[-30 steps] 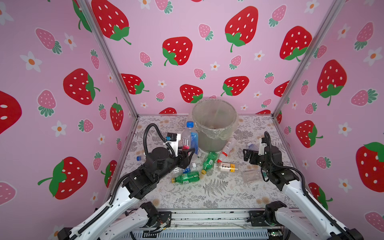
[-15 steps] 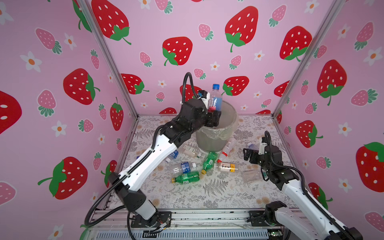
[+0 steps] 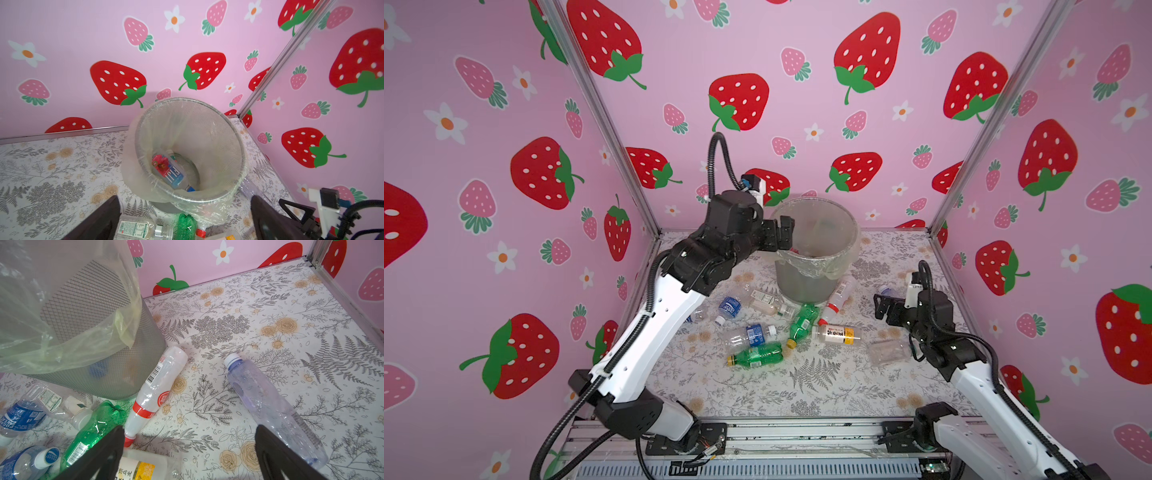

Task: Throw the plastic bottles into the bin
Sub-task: 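Move the FIJI bottle over the bin and release it, then withdraw the left gripper from the bin while the right gripper moves toward the clear bottle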

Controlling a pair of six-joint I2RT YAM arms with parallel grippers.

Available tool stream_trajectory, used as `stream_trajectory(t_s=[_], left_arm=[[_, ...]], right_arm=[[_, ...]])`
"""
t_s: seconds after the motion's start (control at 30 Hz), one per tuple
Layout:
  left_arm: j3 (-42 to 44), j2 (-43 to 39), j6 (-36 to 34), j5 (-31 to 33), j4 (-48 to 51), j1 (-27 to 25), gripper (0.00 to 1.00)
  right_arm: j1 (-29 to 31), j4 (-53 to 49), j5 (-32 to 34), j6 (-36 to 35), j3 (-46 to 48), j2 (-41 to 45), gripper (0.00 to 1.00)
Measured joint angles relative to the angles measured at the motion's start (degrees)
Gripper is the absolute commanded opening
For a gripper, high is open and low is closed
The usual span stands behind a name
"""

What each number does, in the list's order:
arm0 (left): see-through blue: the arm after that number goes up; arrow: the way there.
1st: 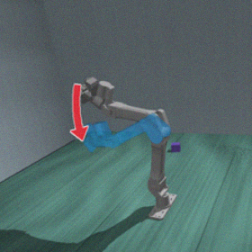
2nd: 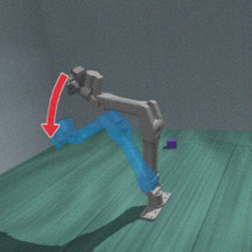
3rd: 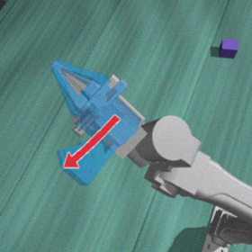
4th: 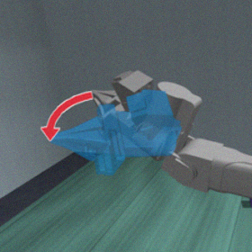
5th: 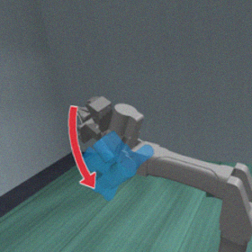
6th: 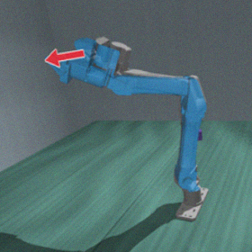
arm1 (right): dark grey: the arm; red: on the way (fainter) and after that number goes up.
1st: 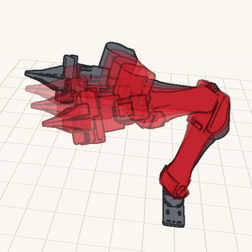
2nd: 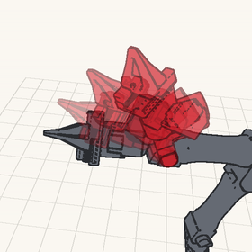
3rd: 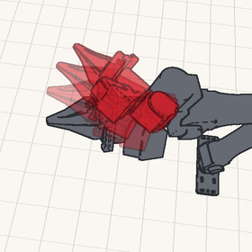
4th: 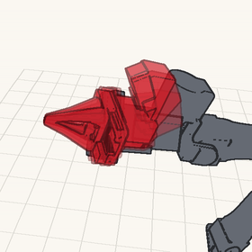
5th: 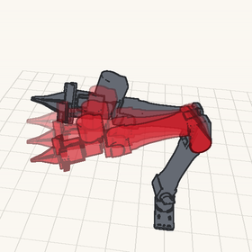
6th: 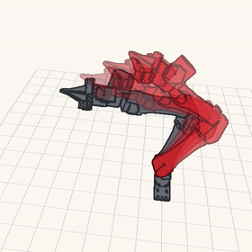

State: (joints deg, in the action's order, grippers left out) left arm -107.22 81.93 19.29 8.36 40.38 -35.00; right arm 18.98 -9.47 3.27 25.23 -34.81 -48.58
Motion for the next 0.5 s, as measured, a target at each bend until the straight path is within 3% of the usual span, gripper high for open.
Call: stream_trajectory(t_s=[0.5], left_arm=[[22.27, -11.13, 0.59, -1.99, -0.96, 5.92, 0.99]], right_arm=[[-0.02, -3.21, 3.65, 0.28, -4.33, -0.90, 0.99]])
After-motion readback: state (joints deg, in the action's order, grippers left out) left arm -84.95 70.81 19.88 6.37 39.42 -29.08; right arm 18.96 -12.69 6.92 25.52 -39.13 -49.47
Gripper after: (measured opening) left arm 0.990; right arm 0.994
